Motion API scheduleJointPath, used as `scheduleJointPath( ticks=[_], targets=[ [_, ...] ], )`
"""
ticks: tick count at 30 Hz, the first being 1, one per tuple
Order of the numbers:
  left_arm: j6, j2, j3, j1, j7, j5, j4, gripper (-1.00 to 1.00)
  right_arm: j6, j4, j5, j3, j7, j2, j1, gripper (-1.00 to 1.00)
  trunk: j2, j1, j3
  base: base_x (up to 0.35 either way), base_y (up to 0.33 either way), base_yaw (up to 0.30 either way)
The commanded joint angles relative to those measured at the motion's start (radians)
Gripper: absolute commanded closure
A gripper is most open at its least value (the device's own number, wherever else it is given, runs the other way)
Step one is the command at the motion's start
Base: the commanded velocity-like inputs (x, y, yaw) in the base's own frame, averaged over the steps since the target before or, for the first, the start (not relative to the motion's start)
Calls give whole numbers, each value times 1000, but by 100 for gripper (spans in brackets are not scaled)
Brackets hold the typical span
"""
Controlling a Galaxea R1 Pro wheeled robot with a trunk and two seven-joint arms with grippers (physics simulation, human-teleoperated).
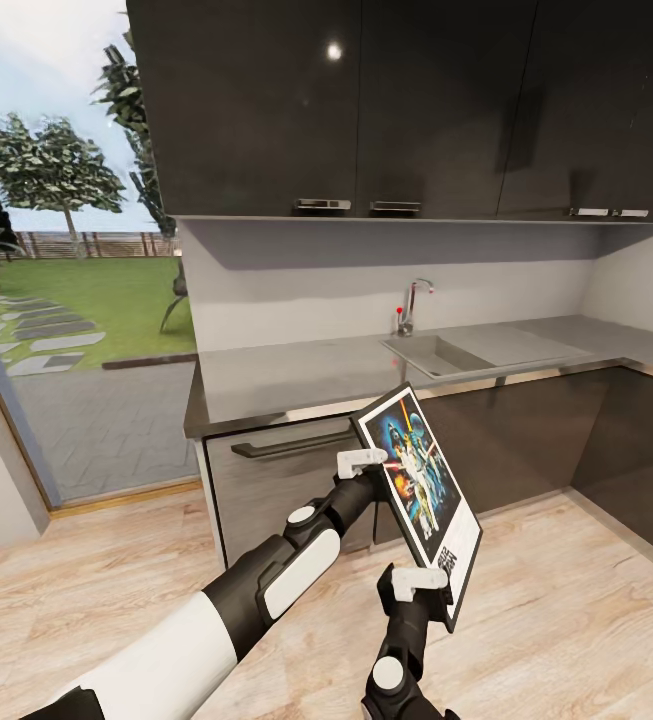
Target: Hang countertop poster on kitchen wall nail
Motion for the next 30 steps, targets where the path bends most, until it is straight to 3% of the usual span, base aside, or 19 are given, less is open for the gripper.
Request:
scheduleJointPath(
  ticks=[1, 30],
  targets=[
    [3, 0, -1, -1, 6, 4, -1, 100, 4, 1, 4, 1, -4, 0, -1, -100, -1, 0, -1, 0, 0, 0],
    [3, 0, -1, -1, 6, 4, -1, 100, 2, -8, 4, 5, -5, 1, 3, -100, -1, 0, -1, 0, 0, 0]
  ],
)
